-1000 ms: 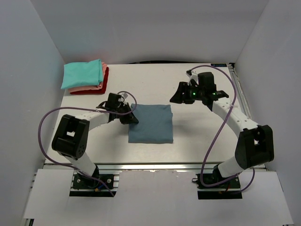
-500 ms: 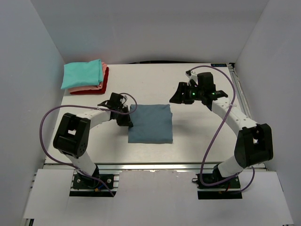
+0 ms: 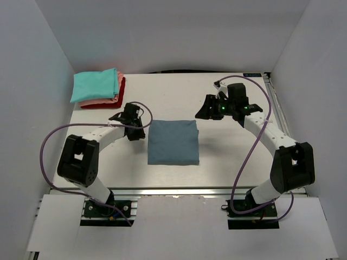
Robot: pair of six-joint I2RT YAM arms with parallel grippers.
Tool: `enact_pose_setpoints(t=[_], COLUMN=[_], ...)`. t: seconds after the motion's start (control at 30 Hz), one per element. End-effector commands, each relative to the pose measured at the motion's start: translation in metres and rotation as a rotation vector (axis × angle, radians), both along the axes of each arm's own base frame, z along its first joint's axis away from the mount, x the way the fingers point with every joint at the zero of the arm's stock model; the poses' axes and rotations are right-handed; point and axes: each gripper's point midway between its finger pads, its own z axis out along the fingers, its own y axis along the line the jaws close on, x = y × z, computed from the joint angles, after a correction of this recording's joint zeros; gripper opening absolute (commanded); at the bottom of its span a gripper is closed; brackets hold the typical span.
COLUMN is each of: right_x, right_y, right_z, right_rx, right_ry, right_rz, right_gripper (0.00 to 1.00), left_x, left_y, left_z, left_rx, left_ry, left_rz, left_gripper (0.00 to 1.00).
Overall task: Fold and stack the t-shirts
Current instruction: Put the neatly folded tshirt into the corner of the board with the left arm
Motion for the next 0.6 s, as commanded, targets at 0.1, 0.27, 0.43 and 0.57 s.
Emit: enact_pose_setpoints(t=[0.1,0.27,0.43,0.57], right_x=[0.0,0.001,0.002,0.001], right_y=[0.003,0.004,0.006,0.007], right_z=[0.008,0.009,0.009,0.006], right_rx=[0.026,0.031,0.037,0.043], right_ry=[-0.024,-0.028,-0.026,-0.019], right_rz=[0.016,0.021,0.029,0.035], right_gripper=[0.6,0.6,0.59,0.59], left_x=[0.014,0.003,-0.001,-0.003], left_y=[-0.021,-0.035,-0.026,-0.02], left_z=[0.046,0.022,0.001,-0.012], left_rx=[-0.128,-0.199,-0.146,-0.104], left_ry=[-0.118,-0.057,-0.009,0.025], left_rz=[-0.048,-0.086,-0.076,-0.072], left_gripper=[0.69,0.76,0.76,0.76])
